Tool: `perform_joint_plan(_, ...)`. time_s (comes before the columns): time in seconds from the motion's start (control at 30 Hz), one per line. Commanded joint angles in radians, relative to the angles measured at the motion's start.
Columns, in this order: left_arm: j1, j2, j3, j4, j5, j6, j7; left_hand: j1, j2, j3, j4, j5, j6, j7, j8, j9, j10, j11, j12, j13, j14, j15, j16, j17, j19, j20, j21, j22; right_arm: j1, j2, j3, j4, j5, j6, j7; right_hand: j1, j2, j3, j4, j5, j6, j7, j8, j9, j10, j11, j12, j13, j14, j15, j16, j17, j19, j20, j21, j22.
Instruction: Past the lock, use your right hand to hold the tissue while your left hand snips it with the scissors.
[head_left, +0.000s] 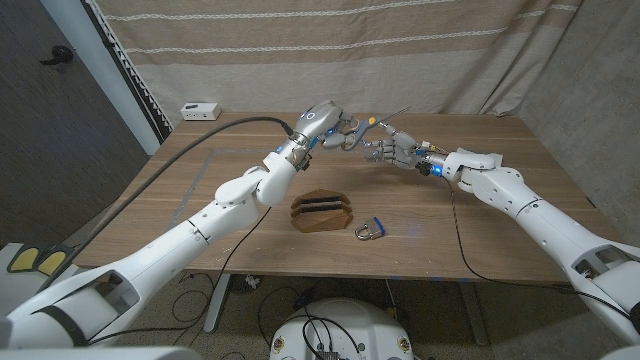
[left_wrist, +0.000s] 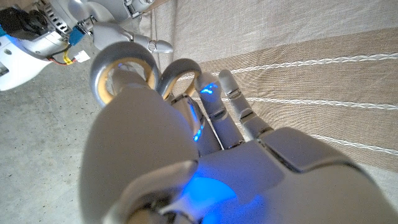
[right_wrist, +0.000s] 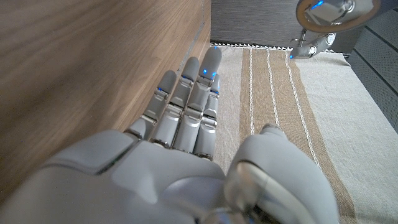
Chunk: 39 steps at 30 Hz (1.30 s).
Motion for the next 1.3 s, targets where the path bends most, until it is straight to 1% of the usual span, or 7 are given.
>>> perform_joint_plan(0.03, 0.049, -0.016, -0.060, -0.043, -0.175, -0.030, -0.035, 0.018, 0.015, -0.009, 0.001, 0.009, 0.150, -0.023, 0.014, -0.017, 0.012, -0.005, 0.003, -0.010, 0.013, -0.040, 0.002, 0.008, -0.004, -0.158, 0.006, 0.001, -0.016, -0.014, 0.014, -0.021, 0.014, -0.010, -0.017, -0.004, 0.002, -0.001, -0.005, 0.006, 0.007, -0.008, -0.001, -0.001, -0.006, -0.002, 0.000, -0.001, -0.009, -0.069, -0.004, 0.002, 0.005, 0.008, -0.004, 0.004)
perform_joint_plan(0.43, 0.072, 0.001, -0.080, -0.102, -0.227, 0.015, -0.100, 0.022, 0.050, -0.018, 0.018, -0.001, 0.070, -0.066, -0.008, -0.001, -0.133, -0.006, -0.095, -0.051, -0.153, -0.045, -0.189, -0.080, -0.073, -0.124, -0.008, -0.041, -0.012, -0.011, 0.012, -0.006, 0.018, -0.004, 0.003, -0.008, 0.001, -0.006, -0.011, 0.007, 0.013, -0.006, 0.000, -0.008, -0.004, 0.000, -0.005, -0.015, -0.019, -0.076, -0.008, 0.000, 0.019, 0.003, -0.008, 0.004)
perform_joint_plan(0.5, 0.071, 0.006, -0.079, -0.107, -0.217, 0.025, -0.106, 0.028, 0.081, -0.020, 0.033, 0.021, 0.003, -0.074, -0.023, 0.026, -0.226, -0.004, -0.152, -0.069, -0.256, -0.047, -0.290, -0.123, -0.109, -0.091, -0.020, -0.055, -0.011, -0.012, 0.012, -0.006, 0.017, -0.003, 0.004, -0.008, 0.001, -0.007, -0.012, 0.008, 0.014, -0.005, 0.000, -0.009, -0.008, 0.000, -0.007, -0.017, -0.019, -0.077, -0.009, 0.000, 0.019, 0.003, -0.009, 0.004)
perform_joint_plan(0.67, 0.079, 0.002, -0.083, -0.112, -0.244, 0.039, -0.120, 0.022, 0.106, -0.053, 0.072, 0.099, -0.043, -0.085, -0.016, 0.079, -0.350, -0.002, -0.220, -0.064, -0.427, -0.047, -0.404, -0.075, -0.185, -0.063, -0.058, -0.085, -0.009, -0.018, 0.011, -0.013, 0.017, -0.014, 0.003, -0.008, 0.002, -0.007, -0.014, 0.009, 0.013, -0.009, 0.000, -0.011, -0.006, 0.000, -0.009, -0.021, -0.027, -0.075, -0.012, -0.001, 0.017, 0.004, -0.013, 0.004)
perform_joint_plan(1.0, 0.089, -0.007, -0.084, -0.108, -0.265, 0.039, -0.108, 0.038, 0.107, -0.068, 0.076, 0.158, -0.023, -0.082, -0.024, 0.081, -0.452, -0.002, -0.198, 0.037, -0.546, -0.048, -0.490, -0.025, -0.237, -0.063, -0.089, -0.116, -0.009, -0.028, 0.012, -0.025, 0.012, -0.021, -0.005, -0.007, 0.005, -0.008, -0.018, 0.010, 0.011, -0.016, -0.001, -0.014, -0.008, 0.000, -0.013, -0.029, -0.032, -0.066, -0.014, -0.003, 0.016, 0.006, -0.019, 0.004)
perform_joint_plan(1.1, 0.087, -0.001, -0.082, -0.115, -0.285, 0.047, -0.138, 0.054, 0.103, -0.075, 0.077, 0.192, -0.003, -0.080, -0.029, 0.081, -0.758, -0.002, -0.352, -0.027, -0.630, -0.045, -0.550, -0.015, -0.242, -0.057, -0.096, -0.136, -0.009, -0.029, 0.012, -0.026, 0.011, -0.021, -0.006, -0.007, 0.005, -0.008, -0.020, 0.010, 0.012, -0.018, -0.001, -0.015, -0.007, 0.001, -0.014, -0.031, -0.030, -0.065, -0.013, -0.003, 0.016, 0.007, -0.020, 0.004)
perform_joint_plan(1.3, 0.090, -0.005, -0.081, -0.107, -0.312, 0.036, -0.141, 0.050, 0.107, -0.078, 0.084, 0.221, 0.014, -0.077, -0.018, 0.061, -1.123, -0.004, -0.559, -0.054, -0.782, -0.045, -0.674, -0.037, -0.274, -0.059, -0.121, -0.168, -0.008, -0.028, 0.012, -0.024, 0.010, -0.018, -0.008, -0.005, 0.007, -0.008, -0.022, 0.011, 0.013, -0.019, -0.001, -0.017, -0.006, -0.002, -0.015, -0.036, -0.030, -0.063, -0.013, -0.004, 0.017, 0.007, -0.022, 0.005)
